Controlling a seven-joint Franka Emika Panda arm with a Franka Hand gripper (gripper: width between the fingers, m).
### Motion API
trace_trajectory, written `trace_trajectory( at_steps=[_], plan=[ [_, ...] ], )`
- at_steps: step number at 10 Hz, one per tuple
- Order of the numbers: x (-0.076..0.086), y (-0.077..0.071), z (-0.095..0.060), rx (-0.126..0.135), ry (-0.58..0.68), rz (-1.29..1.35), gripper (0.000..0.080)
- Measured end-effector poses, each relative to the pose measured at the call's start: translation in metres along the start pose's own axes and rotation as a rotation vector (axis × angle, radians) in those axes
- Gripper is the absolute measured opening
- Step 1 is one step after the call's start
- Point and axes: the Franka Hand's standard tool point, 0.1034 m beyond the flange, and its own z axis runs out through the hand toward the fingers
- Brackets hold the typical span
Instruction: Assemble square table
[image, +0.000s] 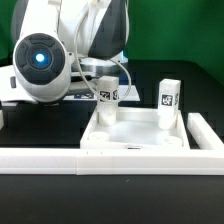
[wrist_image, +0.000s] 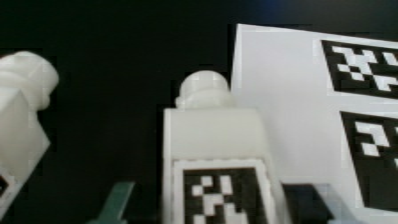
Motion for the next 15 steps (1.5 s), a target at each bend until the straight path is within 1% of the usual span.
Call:
trace_trajectory(
  at_steps=[1,2,3,4,5,6,7,8,9,10,11,12,13,14,15],
  plan=[
    [0.0,0.0,0.0,-0.001,0.0,-0.003,0.0285],
    [-0.003,-0.002,-0.004,-0.002,-0.013,-0.04,0.0285],
    [-0.02,-0.005,-0.041,-0.014,0.003,-0.108,0.0287],
    [-0.038,-0.006,-0.066,-0.019,0.027,-0.13,0.0287],
    [-0.057,-0.003,-0.086,-0.018,0.038,-0.13,0.0287],
    [-0.073,-0.005,-0.102,-0.018,0.038,-0.124,0.0287],
    [-0.076,-0.005,-0.114,-0.015,0.083,-0.1,0.0287],
    [-0.076,-0.005,-0.108,0.003,0.135,-0.083,0.0287],
    [-0.074,-0.003,-0.109,-0.006,0.208,-0.095,0.0287],
    [-0.073,-0.002,-0.113,-0.014,0.3,-0.098,0.0287],
    [-0.073,-0.002,-0.115,-0.02,0.338,-0.098,0.0287],
    [-0.065,-0.011,-0.136,-0.028,0.415,-0.102,0.0287],
    [-0.066,-0.035,-0.167,-0.015,0.496,-0.089,0.0287],
    [-0.072,-0.062,-0.199,0.008,0.582,-0.036,0.0287],
    [-0.07,-0.077,-0.224,-0.002,0.679,-0.01,0.0287]
  ],
)
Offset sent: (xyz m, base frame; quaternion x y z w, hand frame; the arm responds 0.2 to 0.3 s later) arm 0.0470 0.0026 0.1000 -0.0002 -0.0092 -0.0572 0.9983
